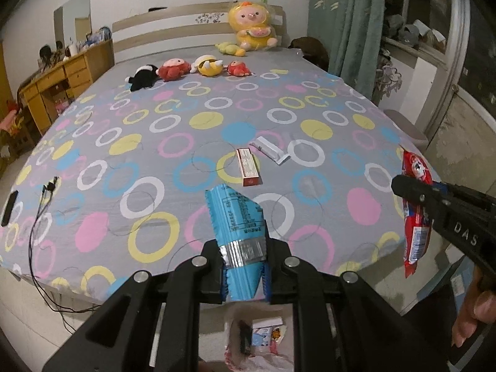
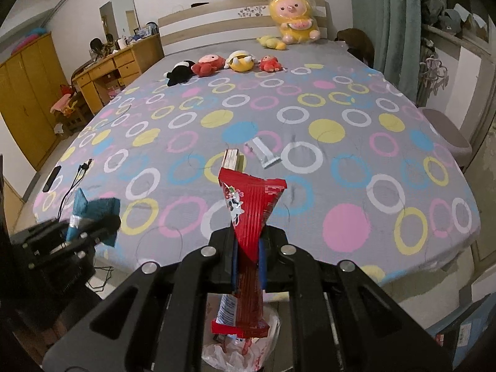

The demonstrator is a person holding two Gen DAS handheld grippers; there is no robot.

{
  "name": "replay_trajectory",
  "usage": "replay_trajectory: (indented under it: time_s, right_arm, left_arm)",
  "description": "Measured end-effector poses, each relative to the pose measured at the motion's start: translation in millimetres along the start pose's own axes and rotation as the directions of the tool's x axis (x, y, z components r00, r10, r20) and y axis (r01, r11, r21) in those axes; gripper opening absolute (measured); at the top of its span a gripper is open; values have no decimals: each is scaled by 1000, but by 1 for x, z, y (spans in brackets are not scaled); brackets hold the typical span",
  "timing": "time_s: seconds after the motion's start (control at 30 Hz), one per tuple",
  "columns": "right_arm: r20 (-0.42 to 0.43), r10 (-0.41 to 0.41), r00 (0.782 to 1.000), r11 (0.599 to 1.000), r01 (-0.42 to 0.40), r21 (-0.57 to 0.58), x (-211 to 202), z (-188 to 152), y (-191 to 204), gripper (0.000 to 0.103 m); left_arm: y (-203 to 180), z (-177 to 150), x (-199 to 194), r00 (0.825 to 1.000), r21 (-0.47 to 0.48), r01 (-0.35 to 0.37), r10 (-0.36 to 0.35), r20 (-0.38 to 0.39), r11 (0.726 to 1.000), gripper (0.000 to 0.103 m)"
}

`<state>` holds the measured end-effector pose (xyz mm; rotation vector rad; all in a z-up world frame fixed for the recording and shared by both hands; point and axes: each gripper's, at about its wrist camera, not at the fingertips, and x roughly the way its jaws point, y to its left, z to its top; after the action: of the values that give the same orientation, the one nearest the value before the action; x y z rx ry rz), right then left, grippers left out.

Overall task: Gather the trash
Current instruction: 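Lift the blue wrapper and red bar and carry them down to the bag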

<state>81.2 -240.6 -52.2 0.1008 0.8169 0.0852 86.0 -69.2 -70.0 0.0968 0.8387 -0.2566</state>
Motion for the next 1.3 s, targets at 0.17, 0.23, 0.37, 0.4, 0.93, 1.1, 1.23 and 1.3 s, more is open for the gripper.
replay_trajectory:
  time_s: [0.17, 0.23, 0.37, 0.4, 0.93, 1.1, 1.23, 1.3]
  right_arm:
    - [17, 22, 1000, 1000, -22, 4, -16, -28, -3, 10]
    - [25, 15, 1000, 1000, -14, -9, -21, -37, -2, 10]
    - [31, 11, 999, 999, -10, -31, -29, -57, 2, 10]
    - [30, 13, 999, 999, -12, -33, -30, -61, 3, 10]
    - [-132, 20, 991, 999, -24, -27, 29, -150, 12, 10]
    - [-217, 17, 976, 999, -22, -23, 66, -182, 12, 11]
    - [-292, 31, 956, 1000, -28, 12, 101, -204, 10, 11]
    - [-331, 35, 943, 999, -24, 36, 122, -214, 8, 11]
  left_arm:
    - [-8, -19, -8, 1000, 38, -3, 3, -4, 999, 16]
    - [-10, -25, -10, 1000, 40, 5, -4, -10, 999, 16]
    - [-15, -38, -12, 1000, 53, 7, -6, -18, 999, 16]
    - [-16, -41, -11, 1000, 54, 11, -9, -22, 998, 16]
    - [-23, -135, 41, 973, 58, 56, -41, -226, 997, 16]
    - [-19, -176, 83, 942, 80, 54, -24, -336, 995, 16]
    - [-16, -201, 116, 914, 70, 67, -33, -404, 995, 16]
    - [-16, -212, 131, 901, 66, 74, -39, -432, 995, 16]
